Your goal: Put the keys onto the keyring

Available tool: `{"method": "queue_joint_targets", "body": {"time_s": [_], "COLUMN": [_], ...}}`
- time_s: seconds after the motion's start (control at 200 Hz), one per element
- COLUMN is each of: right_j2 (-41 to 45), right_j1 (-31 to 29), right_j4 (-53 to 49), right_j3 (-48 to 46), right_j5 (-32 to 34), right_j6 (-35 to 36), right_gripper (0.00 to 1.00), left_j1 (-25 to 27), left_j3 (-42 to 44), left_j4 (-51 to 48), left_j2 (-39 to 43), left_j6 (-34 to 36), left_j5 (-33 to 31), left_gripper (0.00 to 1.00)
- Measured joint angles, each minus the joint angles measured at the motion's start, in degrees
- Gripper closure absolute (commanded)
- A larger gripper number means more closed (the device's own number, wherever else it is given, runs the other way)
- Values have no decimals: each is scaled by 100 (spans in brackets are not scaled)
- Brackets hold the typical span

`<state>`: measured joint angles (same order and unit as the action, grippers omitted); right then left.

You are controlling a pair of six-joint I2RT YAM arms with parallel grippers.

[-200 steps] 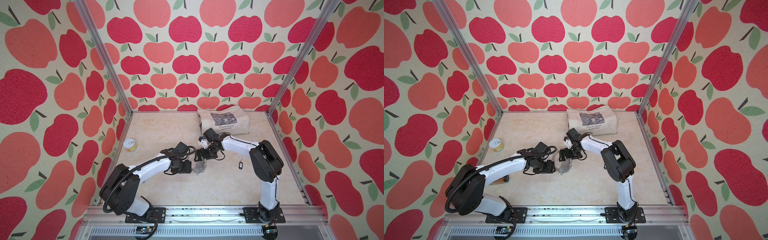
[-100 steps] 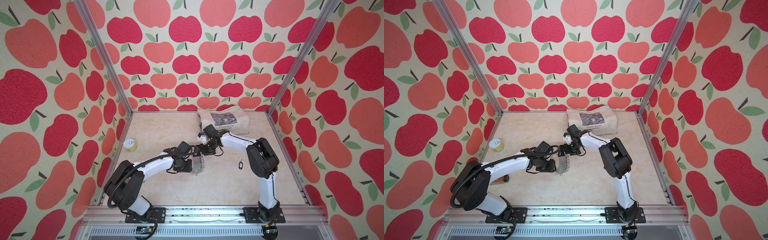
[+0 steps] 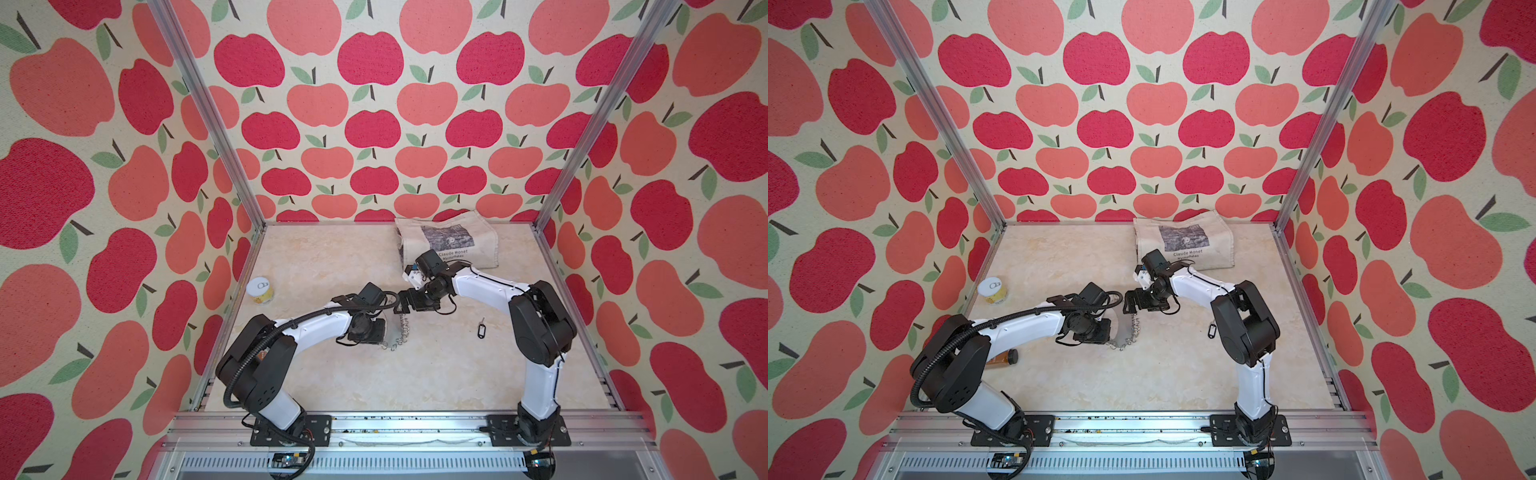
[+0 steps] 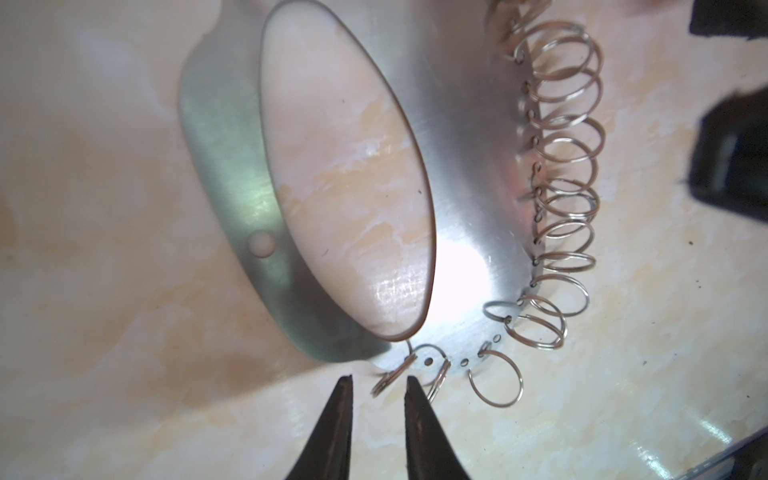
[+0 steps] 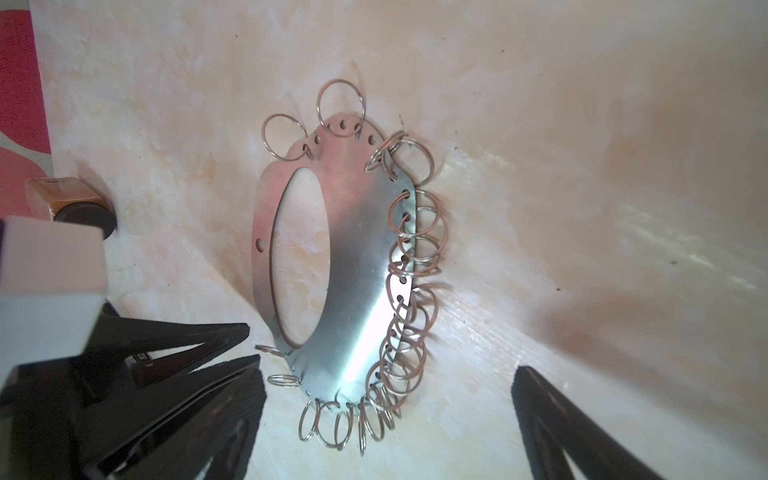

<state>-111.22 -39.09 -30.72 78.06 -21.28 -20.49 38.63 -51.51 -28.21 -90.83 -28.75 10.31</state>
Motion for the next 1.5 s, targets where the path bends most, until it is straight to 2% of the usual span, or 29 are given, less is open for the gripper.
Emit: {"method": "queue_joint_targets", "body": {"time_s": [0.23, 0.405, 0.485, 0.56, 0.69, 0.79, 0.925, 1.041, 1.141, 1.311, 1.501], "right_j2": [48, 98, 136, 160, 240, 409, 918, 1589, 2282, 3576, 4498], "right_j1": [0, 2, 2, 2, 13, 13, 31, 61, 66, 66, 66], "right_j4": [66, 76, 81, 96, 155, 223, 382, 621, 898, 1394, 1759], "right_j3": [-59, -146, -192, -208, -293, -409, -588, -758, -949, -1366, -1508], "right_j5": [26, 44, 55, 76, 87, 127, 216, 280, 280, 238, 46], "right_j6": [0, 0, -2, -2, -2, 7, 175, 417, 708, 1180, 1587], "right_gripper": [3, 3, 4, 4, 4, 2, 1, 1, 1, 1, 1], "left_j1": [103, 155, 164, 166, 205, 258, 304, 304, 304, 284, 164], "left_j3": [-2, -2, -2, -4, -81, -81, -162, -310, -415, -828, -1141], "left_j4": [4, 0, -2, 9, -28, -197, -275, -131, -35, 20, 229], "left_j2": [-31, -179, -197, -197, -85, 365, 1707, 2927, 3639, 3908, 3762], "left_j6": [0, -2, 2, -17, 2, 151, 721, 1631, 2490, 3611, 4186], "left_j5": [0, -44, -76, -87, -243, -544, -949, -1010, -885, -345, 452], "left_gripper": [78, 84, 90, 100, 100, 100, 100, 100, 100, 100, 100]}}
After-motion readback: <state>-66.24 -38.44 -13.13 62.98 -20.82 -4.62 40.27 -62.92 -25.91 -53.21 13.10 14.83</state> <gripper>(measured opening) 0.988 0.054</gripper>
